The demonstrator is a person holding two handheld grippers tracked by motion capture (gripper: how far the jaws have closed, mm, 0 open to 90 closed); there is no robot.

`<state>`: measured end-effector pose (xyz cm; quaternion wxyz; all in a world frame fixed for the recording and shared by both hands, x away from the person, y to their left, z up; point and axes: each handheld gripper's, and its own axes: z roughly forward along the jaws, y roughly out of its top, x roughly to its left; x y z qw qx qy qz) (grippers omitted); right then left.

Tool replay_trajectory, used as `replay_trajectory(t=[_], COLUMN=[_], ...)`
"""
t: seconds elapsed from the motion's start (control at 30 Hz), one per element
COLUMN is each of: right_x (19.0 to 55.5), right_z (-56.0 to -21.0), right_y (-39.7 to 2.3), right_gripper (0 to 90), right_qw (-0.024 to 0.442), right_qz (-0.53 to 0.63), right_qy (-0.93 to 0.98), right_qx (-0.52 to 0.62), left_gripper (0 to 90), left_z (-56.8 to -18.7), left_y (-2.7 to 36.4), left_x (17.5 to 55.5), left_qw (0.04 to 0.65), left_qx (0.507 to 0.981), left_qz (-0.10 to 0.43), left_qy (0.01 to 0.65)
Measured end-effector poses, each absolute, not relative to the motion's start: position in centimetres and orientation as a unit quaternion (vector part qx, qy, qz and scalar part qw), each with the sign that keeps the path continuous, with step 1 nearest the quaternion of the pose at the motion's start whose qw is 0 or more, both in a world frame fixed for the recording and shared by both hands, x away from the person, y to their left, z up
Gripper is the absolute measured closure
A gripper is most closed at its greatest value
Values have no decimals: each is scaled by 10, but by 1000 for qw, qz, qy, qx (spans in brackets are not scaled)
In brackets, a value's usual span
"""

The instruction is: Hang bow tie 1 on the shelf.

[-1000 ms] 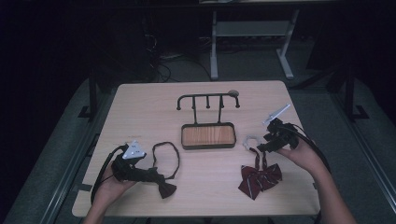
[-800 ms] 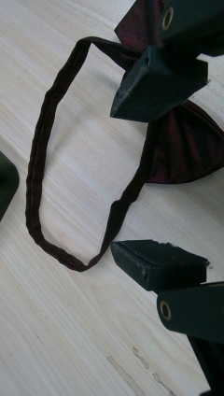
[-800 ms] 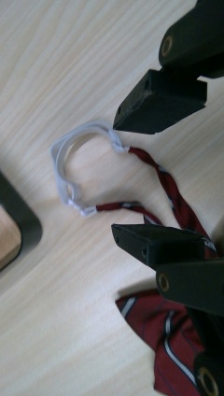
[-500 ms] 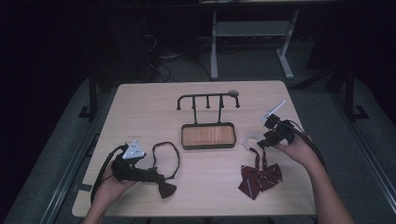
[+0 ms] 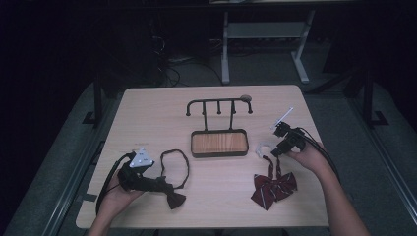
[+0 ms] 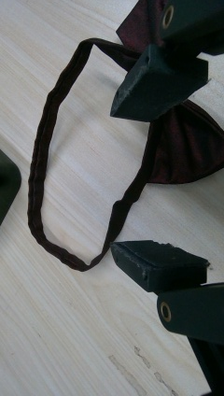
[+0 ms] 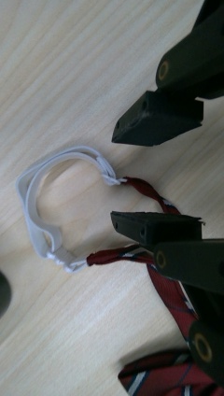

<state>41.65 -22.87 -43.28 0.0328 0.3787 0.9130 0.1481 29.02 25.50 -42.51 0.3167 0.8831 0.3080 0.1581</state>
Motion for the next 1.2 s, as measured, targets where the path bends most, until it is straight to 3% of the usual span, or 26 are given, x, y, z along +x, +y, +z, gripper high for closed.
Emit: replay_trajectory(t=[0.3,0.97,1.2], right_x=[419,417,415], right_z=[-437,-439,-436], right_y=[-223,-213,-216], right_gripper=[606,819,838], right_qw=[37,56,47], right_qz=[130,100,109], right_qy=[915,923,922], right_qx=[379,367,369], left_gripper=[299,298,298], left_z=[-424,-424,-424], left_y=[255,256,255], left_x=[290,290,290], left_qw=[317,319,318], left_qx=[883,882,883], left_qz=[159,159,158], left_qy=[308,308,308])
